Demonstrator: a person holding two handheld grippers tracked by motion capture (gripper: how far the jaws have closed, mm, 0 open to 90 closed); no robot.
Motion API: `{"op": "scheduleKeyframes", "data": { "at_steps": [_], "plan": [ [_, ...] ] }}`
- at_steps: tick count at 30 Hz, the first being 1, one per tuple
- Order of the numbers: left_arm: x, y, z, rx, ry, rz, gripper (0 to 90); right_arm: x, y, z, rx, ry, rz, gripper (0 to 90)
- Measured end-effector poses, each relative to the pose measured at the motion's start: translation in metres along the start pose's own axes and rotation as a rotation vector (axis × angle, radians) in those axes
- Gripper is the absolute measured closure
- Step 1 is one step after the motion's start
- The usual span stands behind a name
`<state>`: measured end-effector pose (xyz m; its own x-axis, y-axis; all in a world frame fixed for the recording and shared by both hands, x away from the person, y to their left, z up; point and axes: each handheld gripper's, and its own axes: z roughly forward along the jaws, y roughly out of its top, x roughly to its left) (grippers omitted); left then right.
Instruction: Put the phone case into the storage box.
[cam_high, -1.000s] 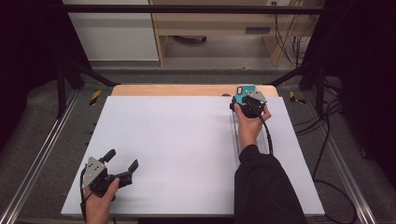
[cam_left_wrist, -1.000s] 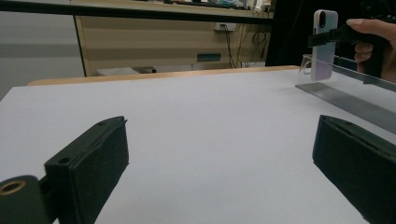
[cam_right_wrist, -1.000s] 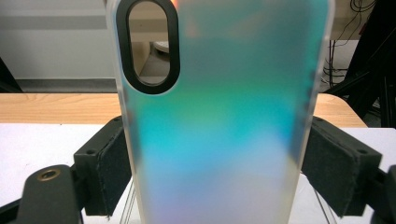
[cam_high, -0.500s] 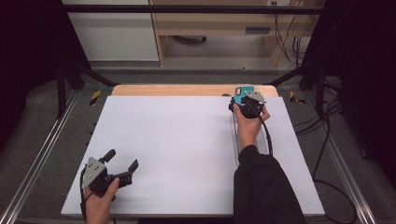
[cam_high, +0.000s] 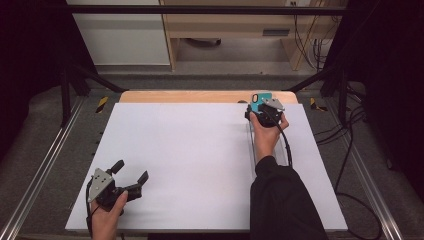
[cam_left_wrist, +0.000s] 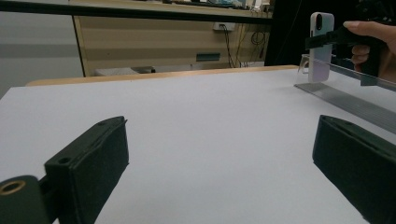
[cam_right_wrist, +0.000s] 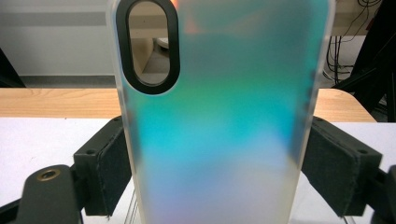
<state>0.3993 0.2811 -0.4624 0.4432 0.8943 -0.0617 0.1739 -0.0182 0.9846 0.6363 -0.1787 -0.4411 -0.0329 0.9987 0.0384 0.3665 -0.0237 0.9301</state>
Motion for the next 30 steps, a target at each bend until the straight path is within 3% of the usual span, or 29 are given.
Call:
{"op": "scheduleKeyframes", "data": {
  "at_steps": [30],
  "plan": [
    [-0.0011,-0.0001,0.0008,0.002,-0.01,0.003,3.3,0.0013,-0.0022,0.001,0.022,-0.017,-0.015,16.8]
  ]
}}
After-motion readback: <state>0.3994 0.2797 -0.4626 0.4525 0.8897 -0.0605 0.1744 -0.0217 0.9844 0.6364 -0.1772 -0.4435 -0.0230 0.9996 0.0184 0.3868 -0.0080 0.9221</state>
